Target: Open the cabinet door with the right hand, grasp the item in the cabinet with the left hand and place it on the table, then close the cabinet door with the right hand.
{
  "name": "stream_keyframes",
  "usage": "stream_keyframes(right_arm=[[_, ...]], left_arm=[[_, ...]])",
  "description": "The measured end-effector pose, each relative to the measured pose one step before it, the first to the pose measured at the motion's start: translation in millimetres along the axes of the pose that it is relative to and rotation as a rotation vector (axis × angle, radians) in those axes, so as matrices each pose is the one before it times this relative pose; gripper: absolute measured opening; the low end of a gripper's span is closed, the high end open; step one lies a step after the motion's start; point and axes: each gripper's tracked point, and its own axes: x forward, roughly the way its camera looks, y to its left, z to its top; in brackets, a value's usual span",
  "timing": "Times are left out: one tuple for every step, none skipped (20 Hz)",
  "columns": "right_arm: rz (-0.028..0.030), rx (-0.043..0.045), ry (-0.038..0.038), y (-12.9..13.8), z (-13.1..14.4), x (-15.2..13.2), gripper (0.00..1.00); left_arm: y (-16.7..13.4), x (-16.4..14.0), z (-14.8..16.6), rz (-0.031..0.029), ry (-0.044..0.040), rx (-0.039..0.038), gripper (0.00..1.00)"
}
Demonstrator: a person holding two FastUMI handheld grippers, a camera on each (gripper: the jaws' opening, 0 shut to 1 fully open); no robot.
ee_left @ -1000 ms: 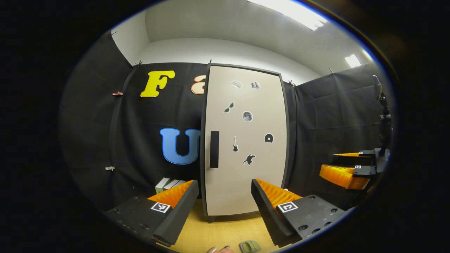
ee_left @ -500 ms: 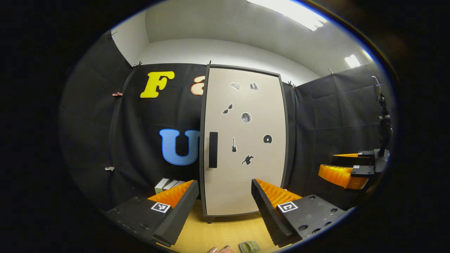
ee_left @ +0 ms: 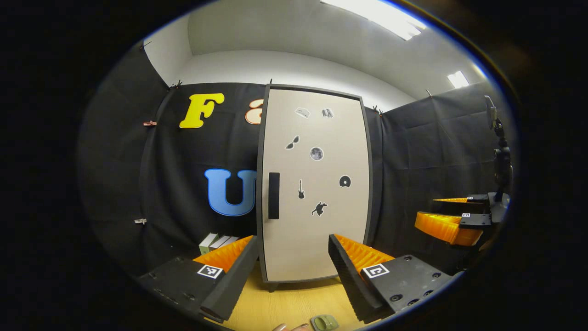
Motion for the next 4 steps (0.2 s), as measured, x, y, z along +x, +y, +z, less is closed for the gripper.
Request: stream_keyframes(right_arm=[[-0.00031, -0.00088, 0.00178, 0.31, -0.72, -0.71, 0.97], [0.0004, -0.00094, 0.00171, 0.18, -0.89, -0.01, 0.97], [0.0, -0.00105, 0.00222, 0.04, -0.27, -0.53, 1.0], [-0.00009, -0.00057, 0.00185, 0.33, -0.26, -0.1, 1.0]], left_arm=[[-0.19, -0.63, -1.15, 0.00083, 0.00168, -0.0009, 0.95], [0.19, -0.29, 0.22, 0.0006, 0.00058, 0.00042, 0.95], [-0.29, 0.16, -1.07, -0.0007, 0.00282, 0.00135, 0.95], [0.75, -1.01, 0.43, 0.00223, -0.00051, 0.00122, 0.95]])
